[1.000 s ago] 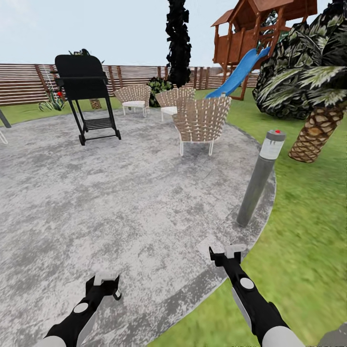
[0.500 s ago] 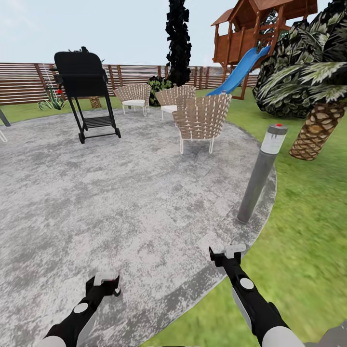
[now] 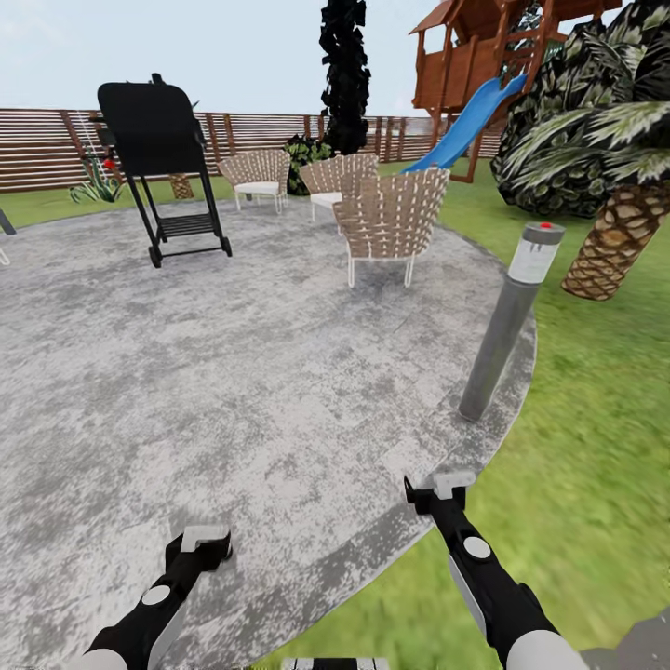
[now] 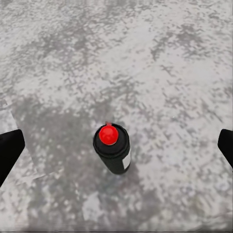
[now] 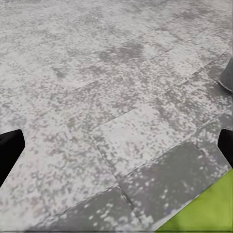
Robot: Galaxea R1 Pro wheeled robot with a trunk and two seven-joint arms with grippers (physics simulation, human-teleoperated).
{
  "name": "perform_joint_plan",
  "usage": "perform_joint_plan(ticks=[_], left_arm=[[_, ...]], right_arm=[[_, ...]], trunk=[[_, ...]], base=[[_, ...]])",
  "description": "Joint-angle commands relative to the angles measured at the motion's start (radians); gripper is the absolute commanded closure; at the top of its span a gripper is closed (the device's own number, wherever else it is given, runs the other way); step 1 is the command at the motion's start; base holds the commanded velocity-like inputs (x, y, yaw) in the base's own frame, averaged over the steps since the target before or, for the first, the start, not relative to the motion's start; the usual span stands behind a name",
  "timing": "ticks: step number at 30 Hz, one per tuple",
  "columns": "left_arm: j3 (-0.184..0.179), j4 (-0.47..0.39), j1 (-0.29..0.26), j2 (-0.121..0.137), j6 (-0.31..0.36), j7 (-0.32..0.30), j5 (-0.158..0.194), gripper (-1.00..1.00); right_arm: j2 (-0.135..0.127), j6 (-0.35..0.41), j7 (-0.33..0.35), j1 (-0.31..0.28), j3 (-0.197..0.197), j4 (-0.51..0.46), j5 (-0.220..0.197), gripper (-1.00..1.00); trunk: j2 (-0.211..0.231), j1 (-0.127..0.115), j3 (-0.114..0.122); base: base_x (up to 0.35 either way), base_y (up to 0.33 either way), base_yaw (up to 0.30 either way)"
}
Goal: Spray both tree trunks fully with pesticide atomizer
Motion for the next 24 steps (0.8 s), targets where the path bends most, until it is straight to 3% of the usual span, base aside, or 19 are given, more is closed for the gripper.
perform_joint_plan(ticks=[1, 18, 24], left_arm=[[0.004, 0.001, -0.001, 0.000, -0.003, -0.001, -0.003, -1.00], [0.004, 0.001, 0.000, 0.001, -0.006, -0.001, -0.004, -1.00], [0.002, 0.004, 0.003, 0.001, -0.083, 0.002, -0.005, -1.00]], right_arm=[[0.000, -0.002, 0.001, -0.001, -0.002, 0.000, 0.009, -1.00], [0.001, -0.002, 0.001, -0.001, -0.003, -0.003, 0.009, -1.00], [0.001, -0.002, 0.001, -0.001, -0.002, -0.003, 0.009, -1.00]], trunk=[[-0.001, 0.000, -0.005], [-0.005, 0.008, -0.083], [-0.006, 0.011, -0.115]], base=[[0.000, 0.000, -0.008], [0.000, 0.000, -0.037], [0.000, 0.000, 0.000]])
